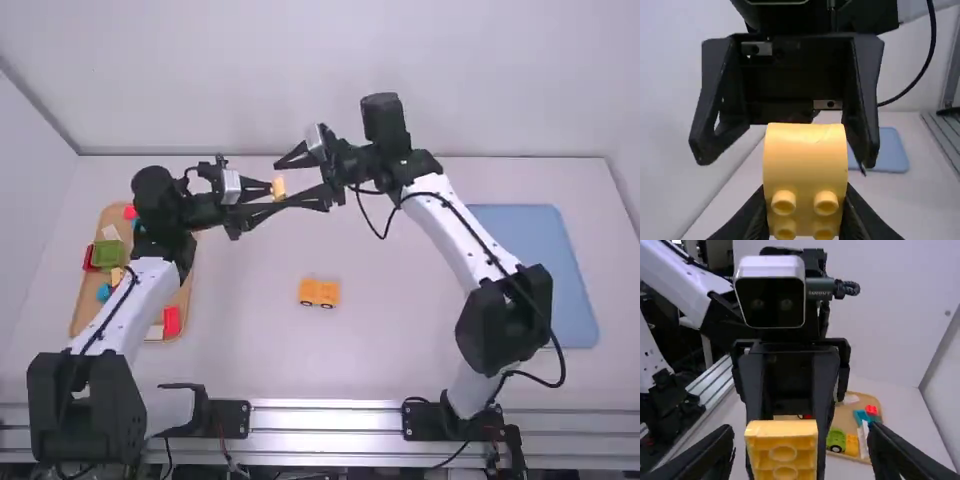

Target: Assemble lego blocks to make yellow taxi

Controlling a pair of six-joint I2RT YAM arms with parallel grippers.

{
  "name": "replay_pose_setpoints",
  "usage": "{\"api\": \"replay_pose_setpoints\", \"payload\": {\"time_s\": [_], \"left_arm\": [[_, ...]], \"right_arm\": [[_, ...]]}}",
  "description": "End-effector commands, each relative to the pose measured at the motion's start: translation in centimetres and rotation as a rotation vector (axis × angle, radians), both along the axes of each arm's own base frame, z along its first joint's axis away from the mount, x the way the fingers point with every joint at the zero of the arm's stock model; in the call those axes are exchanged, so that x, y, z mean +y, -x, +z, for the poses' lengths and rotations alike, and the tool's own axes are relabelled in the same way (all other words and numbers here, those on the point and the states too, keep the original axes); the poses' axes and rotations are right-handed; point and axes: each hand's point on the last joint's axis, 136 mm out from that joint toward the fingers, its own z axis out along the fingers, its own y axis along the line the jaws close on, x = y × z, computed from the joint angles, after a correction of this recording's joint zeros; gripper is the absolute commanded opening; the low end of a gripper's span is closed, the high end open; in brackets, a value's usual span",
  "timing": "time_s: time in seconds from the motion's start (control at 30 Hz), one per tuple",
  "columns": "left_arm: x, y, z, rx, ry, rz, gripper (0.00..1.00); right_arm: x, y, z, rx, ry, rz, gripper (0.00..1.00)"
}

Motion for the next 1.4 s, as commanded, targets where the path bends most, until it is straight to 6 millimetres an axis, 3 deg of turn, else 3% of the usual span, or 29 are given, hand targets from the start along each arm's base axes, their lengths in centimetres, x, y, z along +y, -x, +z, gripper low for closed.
{"api": "replay_pose_setpoints", "payload": {"time_s": [0.0,0.27,0.43,0.57,0.67,0.7,0.73,0.77,0.87,1.0,1.07,1.23,1.37], "left_arm": [[-0.3,0.2,0.0,0.055,0.02,-0.016,0.02],[-0.3,0.2,0.1,0.045,0.02,-0.016,0.02],[-0.3,0.2,0.1,0.042,0.02,-0.016,0.02],[-0.3,0.2,0.1,0.043,0.02,-0.013,0.05],[-0.3,0.2,0.1,0.044,0.02,-0.013,0.33],[-0.3,0.2,0.1,0.045,0.02,-0.013,0.52],[-0.3,0.2,0.0,0.047,0.02,-0.015,0.93],[-0.3,0.2,-0.2,0.063,0.02,-0.017,0.99],[-0.3,0.2,-0.8,0.118,0.022,-0.015,0.99],[-0.2,-0.1,-2.3,0.211,0.018,0.006,0.99],[0.3,-1.3,-3.9,0.275,-0.001,0.097,0.99],[3.6,-5.0,-9.0,0.479,-0.082,0.45,0.99],[5.2,-5.7,-10.9,0.547,-0.126,0.574,0.99]], "right_arm": [[0.8,0.0,0.4,0.026,0.015,-0.01,0.67],[1.0,0.1,0.6,0.037,0.013,-0.006,0.43],[1.1,0.2,0.6,0.037,0.013,-0.003,0.4],[0.9,0.2,0.7,0.039,0.008,0.003,0.31],[0.7,0.2,0.9,0.039,0.001,0.011,0.25],[0.6,0.1,0.9,0.042,0.002,0.007,0.24],[0.6,0.0,1.1,0.05,0.0,0.005,0.22],[0.7,-0.1,1.3,0.058,-0.001,0.003,0.21],[0.8,-0.9,1.8,0.083,0.003,-0.039,0.2],[0.8,-5.1,1.3,0.174,0.057,-0.286,0.12],[0.7,-6.8,0.3,0.2,0.095,-0.396,0.12],[-0.4,-8.5,-2.7,0.278,0.227,-0.585,0.11],[-1.2,-8.5,-4.4,0.305,0.328,-0.7,0.1]]}}
